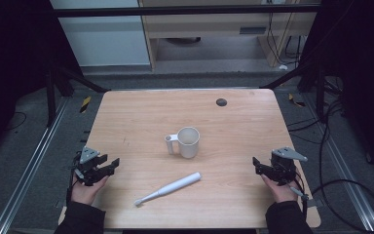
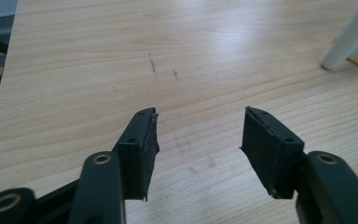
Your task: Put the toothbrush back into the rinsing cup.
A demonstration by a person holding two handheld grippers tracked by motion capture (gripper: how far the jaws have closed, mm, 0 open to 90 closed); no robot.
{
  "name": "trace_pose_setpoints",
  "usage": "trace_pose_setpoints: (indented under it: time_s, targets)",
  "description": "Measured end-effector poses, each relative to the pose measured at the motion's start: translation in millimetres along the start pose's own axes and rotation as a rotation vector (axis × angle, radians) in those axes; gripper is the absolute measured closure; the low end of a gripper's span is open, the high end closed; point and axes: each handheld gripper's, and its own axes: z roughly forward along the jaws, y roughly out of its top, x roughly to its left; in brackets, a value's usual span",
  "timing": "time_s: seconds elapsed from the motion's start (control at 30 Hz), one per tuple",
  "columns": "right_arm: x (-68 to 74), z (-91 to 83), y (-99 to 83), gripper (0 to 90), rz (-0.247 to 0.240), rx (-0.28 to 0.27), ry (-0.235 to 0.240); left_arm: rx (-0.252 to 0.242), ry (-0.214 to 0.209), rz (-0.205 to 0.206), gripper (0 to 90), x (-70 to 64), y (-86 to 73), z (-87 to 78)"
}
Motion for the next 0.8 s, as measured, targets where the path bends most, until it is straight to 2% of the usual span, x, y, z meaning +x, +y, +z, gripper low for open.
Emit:
trace_pose_setpoints:
  time_s: [0.1,0.17,0.2,0.27,0.4,0.63,0.67,0.77,0.8]
  targets:
    - [1.9,-3.6,1.0,26.4,-0.002,-0.008,0.014,-0.003,-0.01,0.005,52.9,-2.0,0.7,-1.3]
    - [3.0,-4.7,1.5,26.6,-0.004,-0.011,0.019,0.0,-0.029,0.008,54.9,-4.4,1.5,-2.8]
    - [4.5,-5.7,1.9,27.3,-0.01,-0.02,0.028,0.0,-0.046,0.008,60.0,-7.1,1.9,-4.1]
    - [6.5,-6.8,2.5,28.5,-0.015,-0.022,0.036,0.007,-0.074,0.009,64.1,-11.7,2.7,-6.2]
    - [13.6,-10.3,3.9,32.1,-0.028,-0.037,0.06,0.013,-0.099,0.015,73.2,-18.5,2.8,-8.8]
    - [22.7,-13.9,5.6,37.7,-0.044,-0.044,0.094,0.019,-0.144,0.032,83.1,-30.1,4.0,-13.6]
    - [25.3,-13.8,5.5,40.2,-0.052,-0.046,0.103,0.026,-0.163,0.044,84.2,-34.8,4.0,-14.7]
    - [27.5,-13.3,5.6,41.7,-0.053,-0.033,0.12,0.035,-0.18,0.053,86.6,-38.5,3.7,-15.3]
    - [30.1,-12.2,5.5,44.6,-0.066,-0.032,0.128,0.046,-0.2,0.067,87.4,-43.3,2.9,-15.7]
